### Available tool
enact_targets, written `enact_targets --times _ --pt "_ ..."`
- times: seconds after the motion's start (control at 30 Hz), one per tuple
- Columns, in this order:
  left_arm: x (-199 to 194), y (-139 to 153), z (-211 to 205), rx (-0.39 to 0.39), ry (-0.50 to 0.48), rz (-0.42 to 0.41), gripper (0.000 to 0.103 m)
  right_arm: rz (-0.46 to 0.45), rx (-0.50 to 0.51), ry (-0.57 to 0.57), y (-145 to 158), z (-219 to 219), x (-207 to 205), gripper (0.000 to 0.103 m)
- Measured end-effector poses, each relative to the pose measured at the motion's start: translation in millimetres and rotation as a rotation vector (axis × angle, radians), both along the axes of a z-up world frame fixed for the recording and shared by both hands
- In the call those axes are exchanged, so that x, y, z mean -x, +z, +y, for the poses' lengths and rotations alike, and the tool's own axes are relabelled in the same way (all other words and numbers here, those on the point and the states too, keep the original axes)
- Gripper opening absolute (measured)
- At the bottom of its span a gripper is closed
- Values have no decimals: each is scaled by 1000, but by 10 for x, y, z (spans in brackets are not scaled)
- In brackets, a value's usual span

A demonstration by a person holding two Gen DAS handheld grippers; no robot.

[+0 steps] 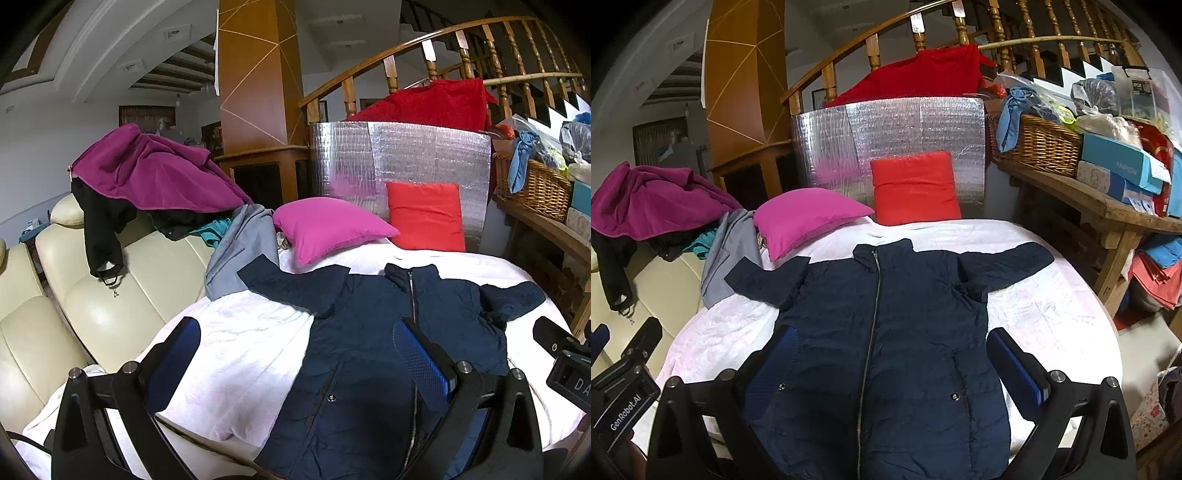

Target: Fold large clothes

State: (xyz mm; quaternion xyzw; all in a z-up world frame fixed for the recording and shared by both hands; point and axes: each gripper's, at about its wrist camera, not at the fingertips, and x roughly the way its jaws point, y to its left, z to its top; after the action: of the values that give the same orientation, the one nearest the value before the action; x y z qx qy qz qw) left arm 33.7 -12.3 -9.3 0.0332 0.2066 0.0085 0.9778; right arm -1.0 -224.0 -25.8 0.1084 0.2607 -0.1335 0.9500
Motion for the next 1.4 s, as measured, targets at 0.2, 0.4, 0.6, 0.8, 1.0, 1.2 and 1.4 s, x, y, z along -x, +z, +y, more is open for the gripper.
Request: enact_targets --times 0.2,0.4,0.6,0.8,1.0,1.2,1.4 --pt "-50 -30 -72 -13 0 10 103 16 -9 -1 -82 -59 -73 103" --pt "-82 -52 -165 -29 -8 15 103 23 -4 -10 -137 -133 -107 103" --pt "-120 -83 -291 -48 -22 25 103 38 -19 -23 -231 -259 -151 103" --pt "-148 -85 -371 -56 -30 28 103 43 -30 -34 -283 -378 -179 103" --pt "-199 -95 -411 -58 -28 31 103 44 -28 -44 -306 -431 -214 103" --pt "-274 -137 -470 -67 -30 38 103 46 -29 -52 -337 -503 -281 103" --pt "-423 -214 -570 -80 -36 55 103 46 -25 -62 -365 -596 -415 103"
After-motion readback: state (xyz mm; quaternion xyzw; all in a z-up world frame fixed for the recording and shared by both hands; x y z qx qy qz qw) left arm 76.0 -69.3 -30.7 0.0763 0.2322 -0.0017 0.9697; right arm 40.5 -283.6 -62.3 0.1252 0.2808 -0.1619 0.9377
